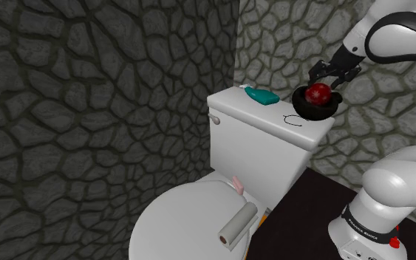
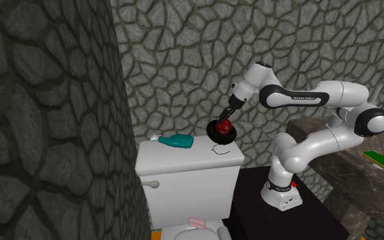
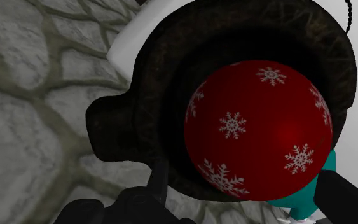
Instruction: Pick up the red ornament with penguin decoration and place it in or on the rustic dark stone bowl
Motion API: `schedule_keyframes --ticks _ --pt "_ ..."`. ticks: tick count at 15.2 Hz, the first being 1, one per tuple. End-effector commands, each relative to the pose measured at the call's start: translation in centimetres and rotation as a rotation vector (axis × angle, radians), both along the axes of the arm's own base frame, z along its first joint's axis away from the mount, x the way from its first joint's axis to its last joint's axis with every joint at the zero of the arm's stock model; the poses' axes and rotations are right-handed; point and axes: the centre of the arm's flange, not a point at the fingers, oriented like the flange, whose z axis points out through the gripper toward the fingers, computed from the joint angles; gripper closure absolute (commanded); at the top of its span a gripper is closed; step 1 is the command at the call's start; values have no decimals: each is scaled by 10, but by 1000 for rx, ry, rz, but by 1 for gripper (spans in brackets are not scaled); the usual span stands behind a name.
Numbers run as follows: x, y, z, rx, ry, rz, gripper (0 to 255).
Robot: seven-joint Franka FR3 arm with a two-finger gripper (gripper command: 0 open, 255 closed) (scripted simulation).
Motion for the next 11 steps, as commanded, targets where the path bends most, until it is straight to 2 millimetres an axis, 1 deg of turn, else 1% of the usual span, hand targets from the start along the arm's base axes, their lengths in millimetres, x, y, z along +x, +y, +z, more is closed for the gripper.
schedule_keyframes --ticks 1,2,6,11 --pt "-15 2 17 -20 -59 -5 0" --pt "-23 12 16 -19 -59 -5 0" --pt "-46 24 58 -19 -59 -5 0" --pt "-46 24 58 -19 -59 -5 0"
